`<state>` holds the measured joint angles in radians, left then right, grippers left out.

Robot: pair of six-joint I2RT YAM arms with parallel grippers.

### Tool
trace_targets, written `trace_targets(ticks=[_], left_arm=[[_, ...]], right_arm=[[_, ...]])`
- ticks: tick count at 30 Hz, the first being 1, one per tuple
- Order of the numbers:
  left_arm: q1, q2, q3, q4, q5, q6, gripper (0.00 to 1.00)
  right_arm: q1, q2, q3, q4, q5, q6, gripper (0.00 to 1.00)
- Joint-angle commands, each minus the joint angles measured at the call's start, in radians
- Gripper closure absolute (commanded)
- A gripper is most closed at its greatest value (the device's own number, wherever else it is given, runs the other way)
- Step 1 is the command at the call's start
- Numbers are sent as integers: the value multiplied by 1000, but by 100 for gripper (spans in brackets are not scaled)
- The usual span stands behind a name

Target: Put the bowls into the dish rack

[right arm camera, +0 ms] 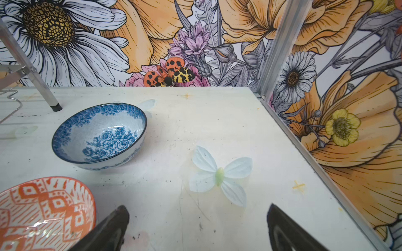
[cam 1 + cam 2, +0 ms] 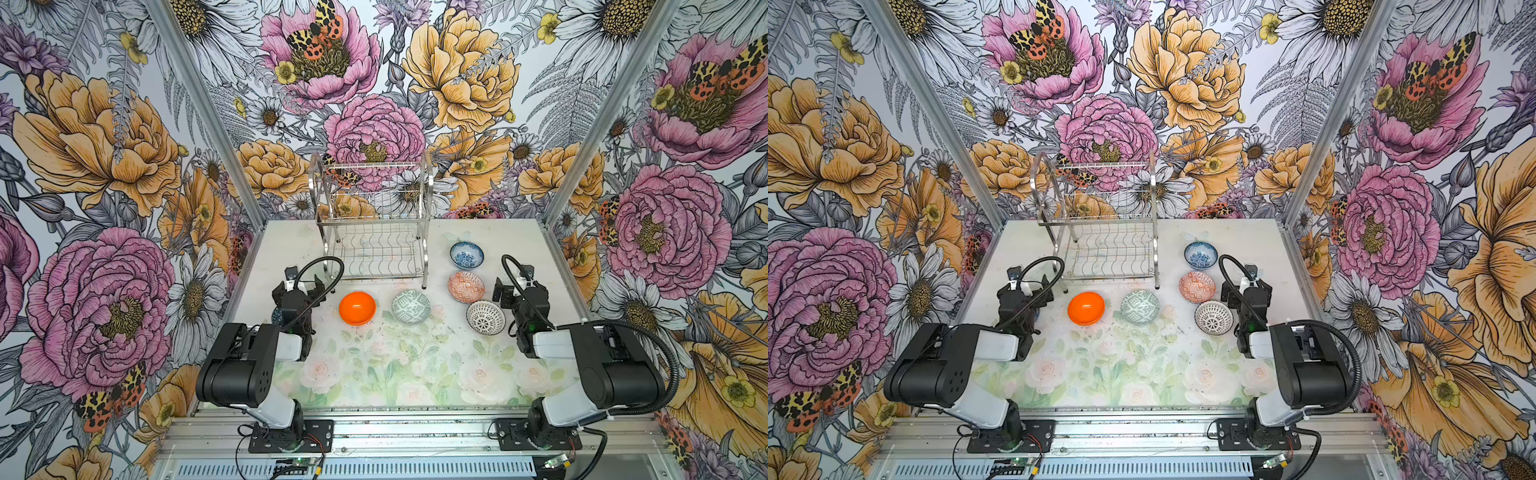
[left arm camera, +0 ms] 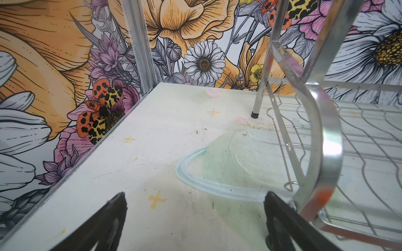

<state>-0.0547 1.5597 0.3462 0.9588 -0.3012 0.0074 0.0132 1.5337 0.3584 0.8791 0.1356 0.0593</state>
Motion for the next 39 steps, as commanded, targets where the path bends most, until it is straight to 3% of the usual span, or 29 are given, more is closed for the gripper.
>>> trace_targets(ticks=[1,32,39], left_arm=[[34,-10,23,-4,70,-7,1],[50,-10,22,-6,85,-18,1],[53,-10,20,-2,139,-11,1]], right_arm=[[-9,-1,23,4,-43,-11,1],[-36,3,42,-25,-84,10,1],[-34,-6,47,-46,-41,24,1]])
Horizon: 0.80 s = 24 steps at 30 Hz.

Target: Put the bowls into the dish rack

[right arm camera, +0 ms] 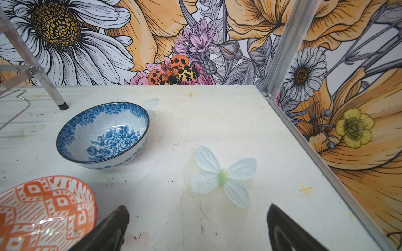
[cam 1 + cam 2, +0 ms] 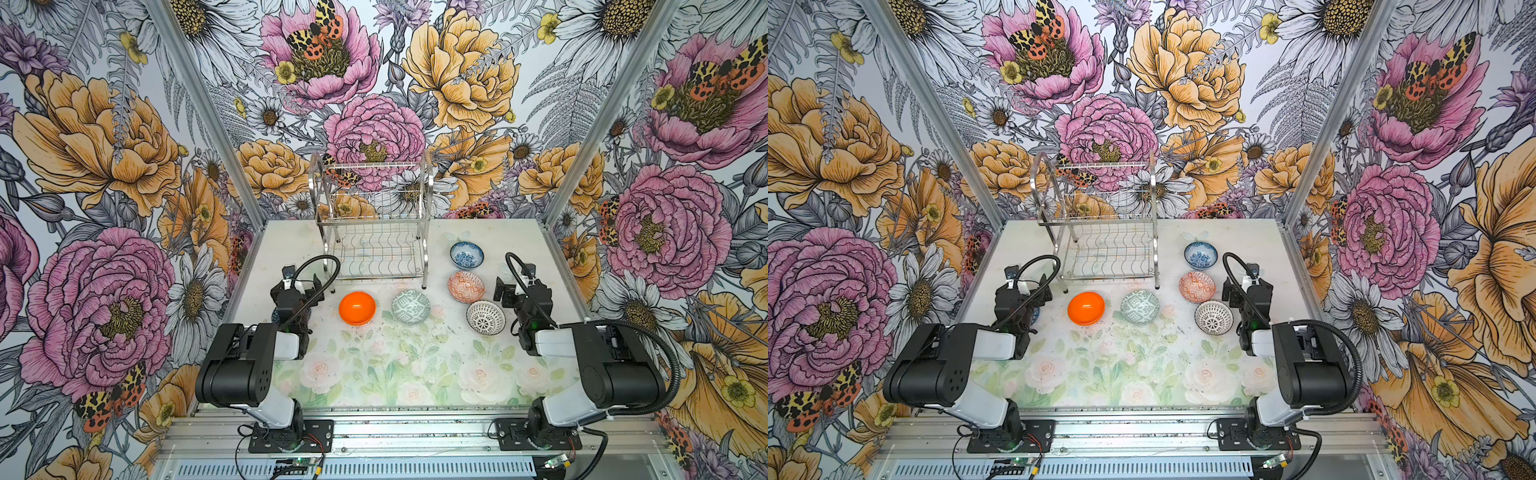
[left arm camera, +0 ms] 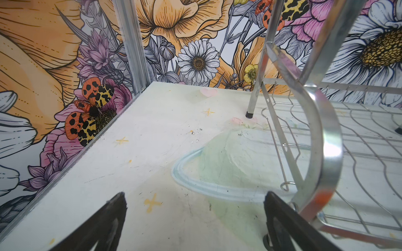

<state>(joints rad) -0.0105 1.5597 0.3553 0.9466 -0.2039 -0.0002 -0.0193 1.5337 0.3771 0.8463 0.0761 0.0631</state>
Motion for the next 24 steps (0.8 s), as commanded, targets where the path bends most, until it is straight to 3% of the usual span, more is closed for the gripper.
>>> trace_targets(ticks=[1,4,7,10,15,17,22,24], left_arm=[[-2,-10,13,8,53,13,1],[-18,-7,13,13,44,30,1],[-24,-36,13,-4,3,20,1],[-28,-145,47,-168,-117,-11,1],[-25,-255,80,-343,-184,-63,1],[-26,-296,153,-548,-249,-146,1],[-27,-359,310,-971,-285,-353,1],[-20,-384,374,-1153,-270,-434,1]], right_arm=[[-1,-5,28,-9,24,20,1],[-1,-6,27,-8,29,20,1],[3,-53,38,-64,114,51,1],[3,-81,48,-108,152,63,1],[16,-114,70,-175,239,76,1],[16,-153,91,-258,308,105,1],[18,-208,161,-451,446,202,0],[16,-202,213,-541,427,239,0]])
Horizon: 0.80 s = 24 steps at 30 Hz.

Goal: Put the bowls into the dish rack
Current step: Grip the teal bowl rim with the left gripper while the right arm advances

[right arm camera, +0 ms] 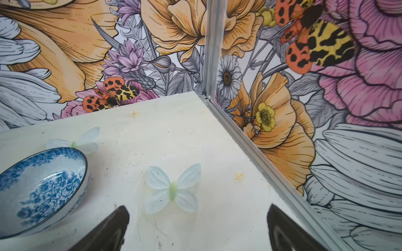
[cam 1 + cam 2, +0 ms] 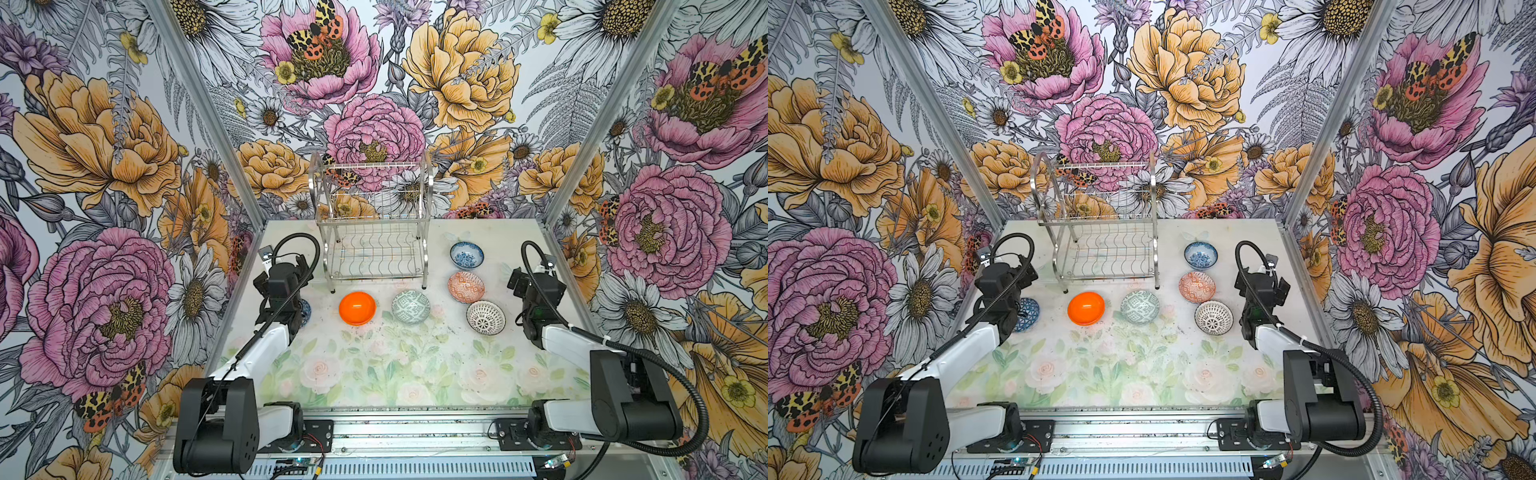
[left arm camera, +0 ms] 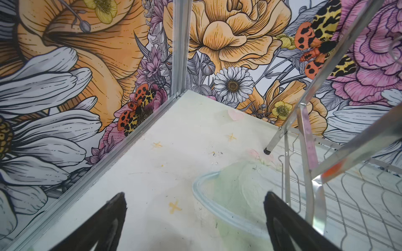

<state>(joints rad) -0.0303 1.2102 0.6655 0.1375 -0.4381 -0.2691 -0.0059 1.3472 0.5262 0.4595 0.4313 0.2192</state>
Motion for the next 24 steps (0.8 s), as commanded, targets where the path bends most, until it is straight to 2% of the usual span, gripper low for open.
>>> trace_targets(ticks=[1,4,9,13,15,18,20,24], left_arm=[[6,-47,95,-432,-19,-205,1],[32,-84,144,-622,48,-293,1],[101,-170,111,-737,166,-370,1],[204,-203,39,-752,269,-400,1],[271,-199,18,-757,308,-401,1],[350,-166,-6,-742,430,-420,1],[366,-120,1,-741,478,-407,1],[371,-54,13,-738,476,-393,1]], right_arm=[[4,-11,98,-209,50,128,1],[9,-10,179,-343,-110,123,1],[90,-78,181,-375,-112,133,1],[144,-103,235,-478,-143,145,1],[187,-117,253,-507,-150,118,1],[261,-157,248,-513,-138,92,0],[309,-171,247,-513,-134,86,1],[397,-160,254,-501,-115,79,0]])
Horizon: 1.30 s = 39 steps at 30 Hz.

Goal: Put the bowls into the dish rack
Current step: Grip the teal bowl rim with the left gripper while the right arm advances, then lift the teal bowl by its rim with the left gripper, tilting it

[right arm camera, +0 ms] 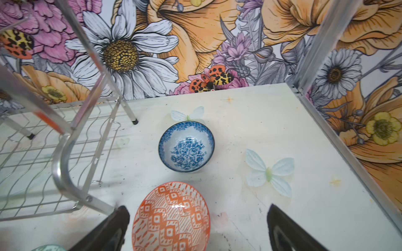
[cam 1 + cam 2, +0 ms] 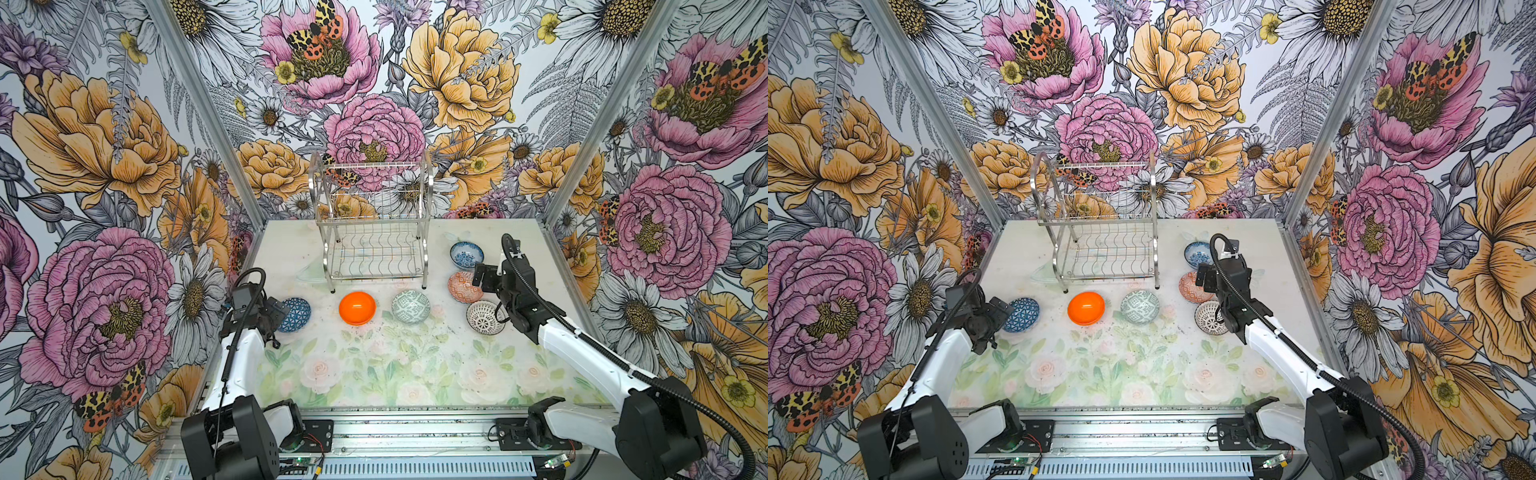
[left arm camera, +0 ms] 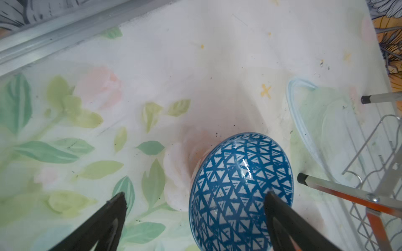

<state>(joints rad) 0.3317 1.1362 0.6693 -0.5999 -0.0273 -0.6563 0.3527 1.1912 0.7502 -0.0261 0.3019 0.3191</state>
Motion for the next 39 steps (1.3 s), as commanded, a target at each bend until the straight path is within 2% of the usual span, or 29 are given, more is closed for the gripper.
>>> trace_targets(ticks=[1,4,7,11,13,17,20,27,31,39], left_arm=[[9,30,9,2,68,-6,1],[9,54,11,5,78,8,3],[12,66,2,8,92,7,10],[10,73,-12,31,122,1,26],[9,76,-22,39,144,0,38],[-8,68,-40,41,141,-7,45],[-28,60,-49,46,120,-17,47],[-58,60,-56,51,100,-12,65],[-68,63,-59,55,88,-17,66],[-100,64,-59,55,80,-14,80]], right_arm=[[60,6,38,-17,17,-21,0],[106,28,51,-15,26,-19,1],[140,47,64,-15,45,-15,0],[167,59,72,-15,54,-10,1],[175,59,72,-15,58,-10,0],[180,49,63,-15,72,-6,1],[181,38,57,-15,71,-8,1],[182,6,34,-15,78,1,1],[181,-16,24,-15,84,4,1],[182,-30,16,-17,89,4,1]])
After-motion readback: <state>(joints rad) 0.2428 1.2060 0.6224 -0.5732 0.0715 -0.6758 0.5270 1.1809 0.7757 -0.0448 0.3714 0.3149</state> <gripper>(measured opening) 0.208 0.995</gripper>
